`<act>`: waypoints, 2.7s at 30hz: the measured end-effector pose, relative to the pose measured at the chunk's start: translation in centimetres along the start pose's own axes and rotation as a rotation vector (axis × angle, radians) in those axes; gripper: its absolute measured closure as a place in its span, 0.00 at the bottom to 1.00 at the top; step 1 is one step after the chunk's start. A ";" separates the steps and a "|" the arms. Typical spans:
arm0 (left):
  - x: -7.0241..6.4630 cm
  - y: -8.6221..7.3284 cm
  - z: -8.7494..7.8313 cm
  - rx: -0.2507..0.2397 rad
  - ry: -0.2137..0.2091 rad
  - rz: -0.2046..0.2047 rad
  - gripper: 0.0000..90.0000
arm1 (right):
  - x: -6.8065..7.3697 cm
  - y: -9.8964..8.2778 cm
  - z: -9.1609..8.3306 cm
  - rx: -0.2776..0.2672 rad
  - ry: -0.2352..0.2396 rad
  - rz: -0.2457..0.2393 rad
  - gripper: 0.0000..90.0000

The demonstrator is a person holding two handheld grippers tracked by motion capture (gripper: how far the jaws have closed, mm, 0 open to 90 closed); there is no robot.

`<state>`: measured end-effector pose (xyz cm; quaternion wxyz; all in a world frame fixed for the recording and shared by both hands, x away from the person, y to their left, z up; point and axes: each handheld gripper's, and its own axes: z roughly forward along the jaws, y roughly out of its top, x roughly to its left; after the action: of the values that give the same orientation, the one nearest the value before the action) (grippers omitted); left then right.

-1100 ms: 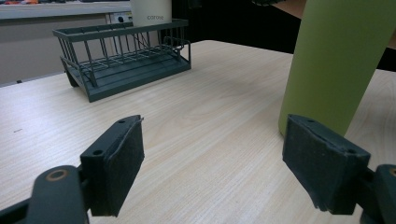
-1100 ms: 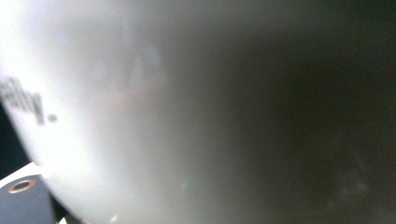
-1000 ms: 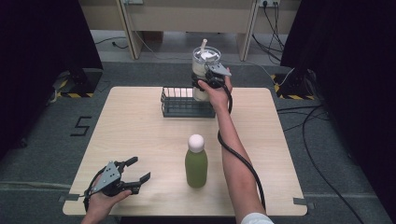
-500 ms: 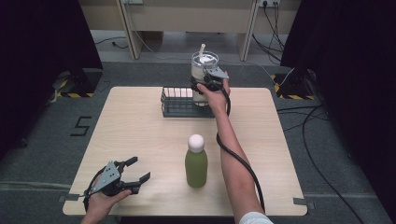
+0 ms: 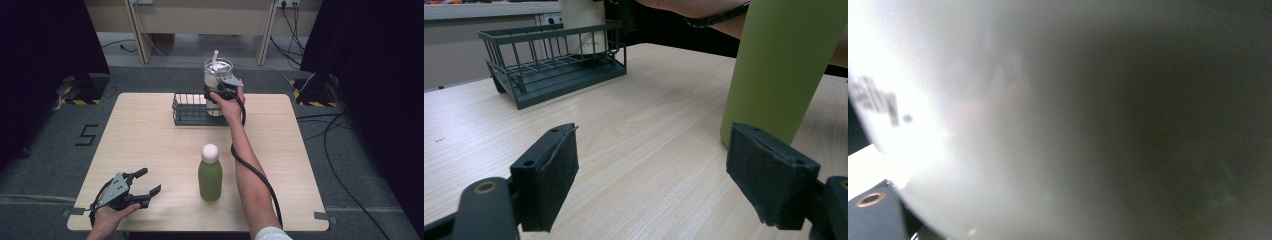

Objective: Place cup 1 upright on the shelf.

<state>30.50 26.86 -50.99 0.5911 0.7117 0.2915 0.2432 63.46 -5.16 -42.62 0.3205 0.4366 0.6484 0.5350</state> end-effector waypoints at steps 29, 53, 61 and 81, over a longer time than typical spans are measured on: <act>-0.1 0.0 0.1 0.005 -0.011 0.015 0.22 | 0.8 -0.3 -1.4 -0.033 -0.014 -0.082 0.02; -0.7 0.2 0.6 0.003 -0.027 0.043 0.20 | 0.2 -0.7 -7.6 -0.046 0.027 -0.052 0.08; -1.1 0.4 0.9 0.001 -0.037 0.056 0.18 | -0.8 -1.2 -9.7 -0.035 0.012 -0.057 0.12; -2.2 2.6 2.0 -0.036 -0.072 0.072 0.16 | -3.6 -4.2 -16.4 -0.022 -0.061 -0.022 0.14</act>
<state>30.64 23.59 -48.78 0.6049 0.7192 0.2398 0.2435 49.56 -15.44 -43.27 0.3508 0.4420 0.6370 0.5251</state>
